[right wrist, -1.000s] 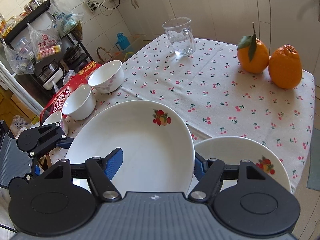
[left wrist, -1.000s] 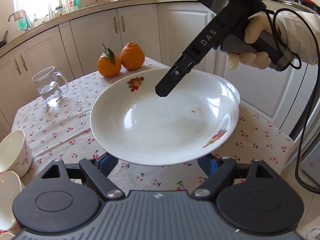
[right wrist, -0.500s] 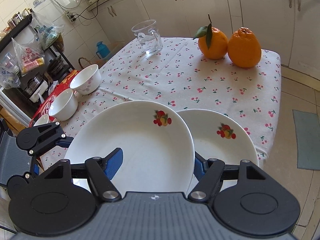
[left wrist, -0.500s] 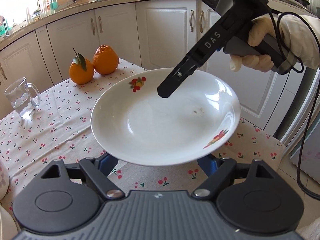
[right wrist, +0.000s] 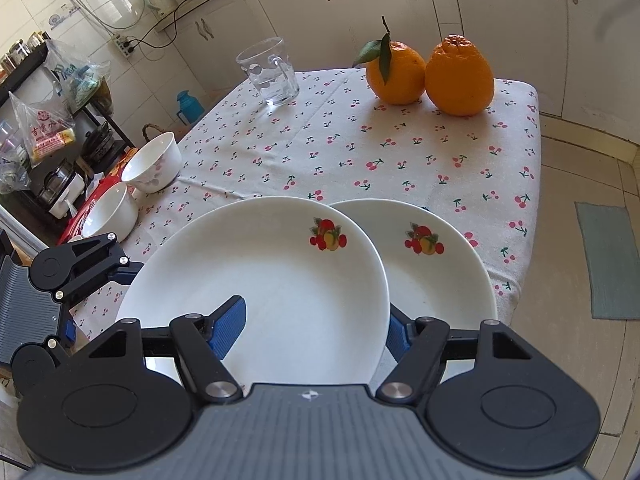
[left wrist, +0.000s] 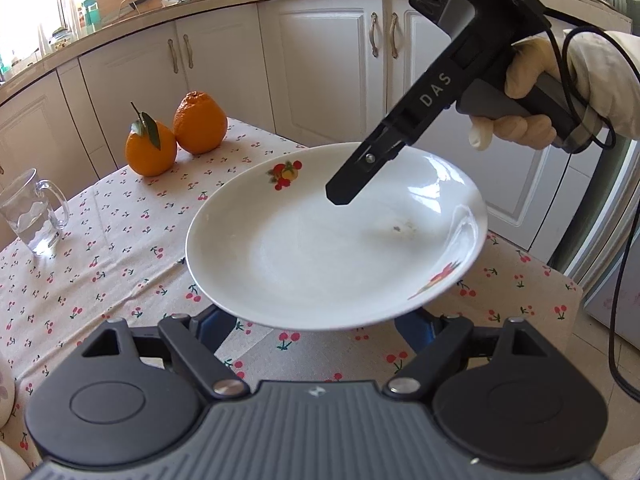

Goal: Organize plates and bowls
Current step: 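Lower the held plate onto the nested plates and open the right tool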

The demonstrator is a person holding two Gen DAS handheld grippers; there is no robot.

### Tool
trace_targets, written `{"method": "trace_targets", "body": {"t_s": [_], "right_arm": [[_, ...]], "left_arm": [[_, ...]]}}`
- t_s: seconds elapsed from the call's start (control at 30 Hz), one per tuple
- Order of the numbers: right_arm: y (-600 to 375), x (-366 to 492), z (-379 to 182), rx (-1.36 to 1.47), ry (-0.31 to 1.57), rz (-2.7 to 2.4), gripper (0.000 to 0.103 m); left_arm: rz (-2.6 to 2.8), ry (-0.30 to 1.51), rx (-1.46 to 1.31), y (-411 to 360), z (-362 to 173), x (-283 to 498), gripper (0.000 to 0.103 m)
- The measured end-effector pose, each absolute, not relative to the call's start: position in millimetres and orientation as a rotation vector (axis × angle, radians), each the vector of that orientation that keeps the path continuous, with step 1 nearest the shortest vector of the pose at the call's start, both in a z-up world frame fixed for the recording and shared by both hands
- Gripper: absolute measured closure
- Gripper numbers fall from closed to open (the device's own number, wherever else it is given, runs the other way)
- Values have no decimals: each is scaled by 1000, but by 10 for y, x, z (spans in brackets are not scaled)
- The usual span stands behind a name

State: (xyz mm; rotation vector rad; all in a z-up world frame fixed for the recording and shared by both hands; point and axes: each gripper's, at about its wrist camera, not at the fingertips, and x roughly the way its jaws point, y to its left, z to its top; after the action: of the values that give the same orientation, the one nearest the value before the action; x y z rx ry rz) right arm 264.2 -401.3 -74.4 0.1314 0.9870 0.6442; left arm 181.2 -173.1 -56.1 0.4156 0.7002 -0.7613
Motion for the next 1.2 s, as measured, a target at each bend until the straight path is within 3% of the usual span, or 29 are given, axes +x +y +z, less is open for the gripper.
{"method": "trace_targets", "body": {"t_s": [1.2], "right_arm": [[-4268,2352,-805,164,982,549,27]], "left_arm": [[-824,695,433,-1895,-655,2030,17]]}}
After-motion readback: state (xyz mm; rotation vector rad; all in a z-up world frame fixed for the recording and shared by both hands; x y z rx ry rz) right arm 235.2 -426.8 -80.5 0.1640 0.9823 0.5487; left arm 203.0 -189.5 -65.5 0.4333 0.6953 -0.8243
